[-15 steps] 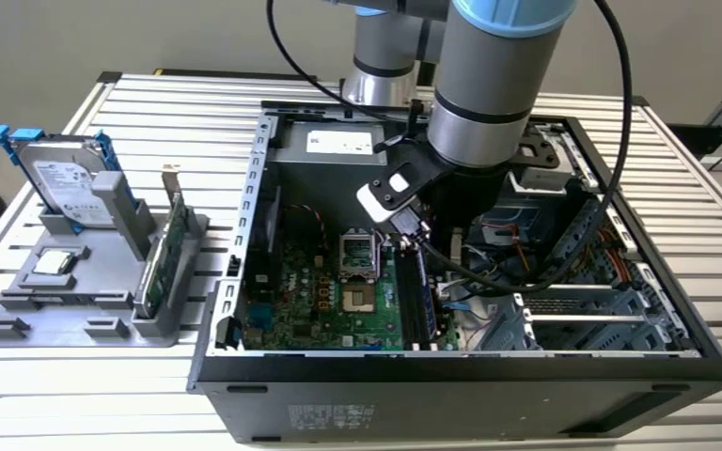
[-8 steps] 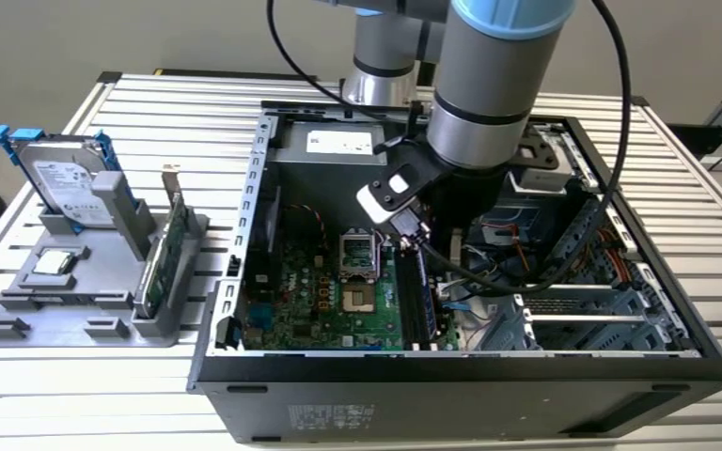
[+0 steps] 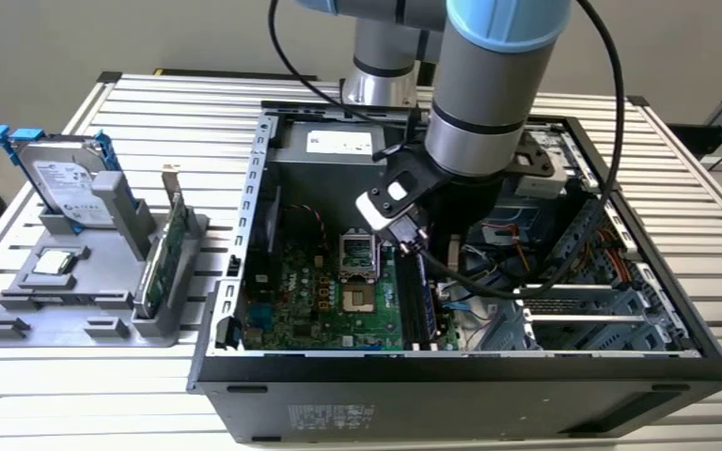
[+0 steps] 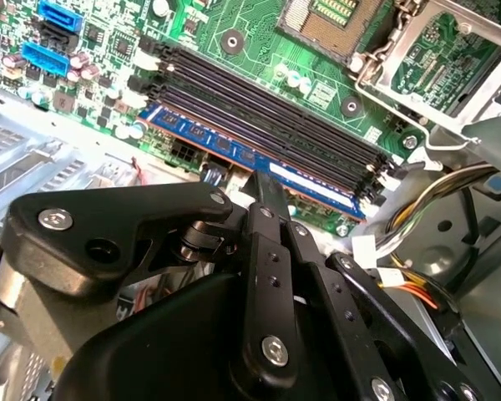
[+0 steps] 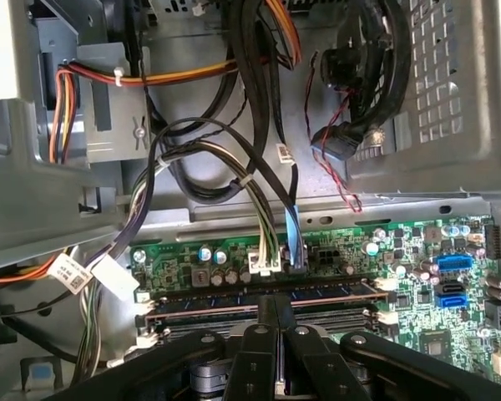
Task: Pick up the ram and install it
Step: 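Press down the ram until it locks into place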
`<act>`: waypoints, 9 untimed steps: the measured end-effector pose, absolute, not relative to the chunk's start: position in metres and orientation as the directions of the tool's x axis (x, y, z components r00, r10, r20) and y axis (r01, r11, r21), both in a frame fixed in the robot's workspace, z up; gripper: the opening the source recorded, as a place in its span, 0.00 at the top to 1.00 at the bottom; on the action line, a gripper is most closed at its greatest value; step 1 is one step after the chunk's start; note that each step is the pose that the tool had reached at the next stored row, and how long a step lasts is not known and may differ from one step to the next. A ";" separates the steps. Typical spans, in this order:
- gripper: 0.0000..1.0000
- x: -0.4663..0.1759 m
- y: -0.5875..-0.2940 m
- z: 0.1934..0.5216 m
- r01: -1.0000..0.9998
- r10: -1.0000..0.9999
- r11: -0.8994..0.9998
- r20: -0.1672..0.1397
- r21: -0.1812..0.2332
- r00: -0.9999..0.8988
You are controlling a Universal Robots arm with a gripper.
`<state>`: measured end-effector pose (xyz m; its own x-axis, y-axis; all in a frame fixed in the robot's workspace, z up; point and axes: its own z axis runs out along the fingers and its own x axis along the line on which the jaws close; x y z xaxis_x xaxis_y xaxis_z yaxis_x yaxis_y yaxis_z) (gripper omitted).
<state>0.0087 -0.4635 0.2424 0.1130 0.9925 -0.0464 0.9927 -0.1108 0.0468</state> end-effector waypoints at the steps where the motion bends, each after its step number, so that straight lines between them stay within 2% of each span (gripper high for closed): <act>1: 1.00 0.009 -0.463 0.241 0.993 0.993 -0.111 -0.046 0.047 0.113; 9: 1.00 0.009 -0.459 0.238 0.993 0.993 -0.111 -0.046 0.047 0.113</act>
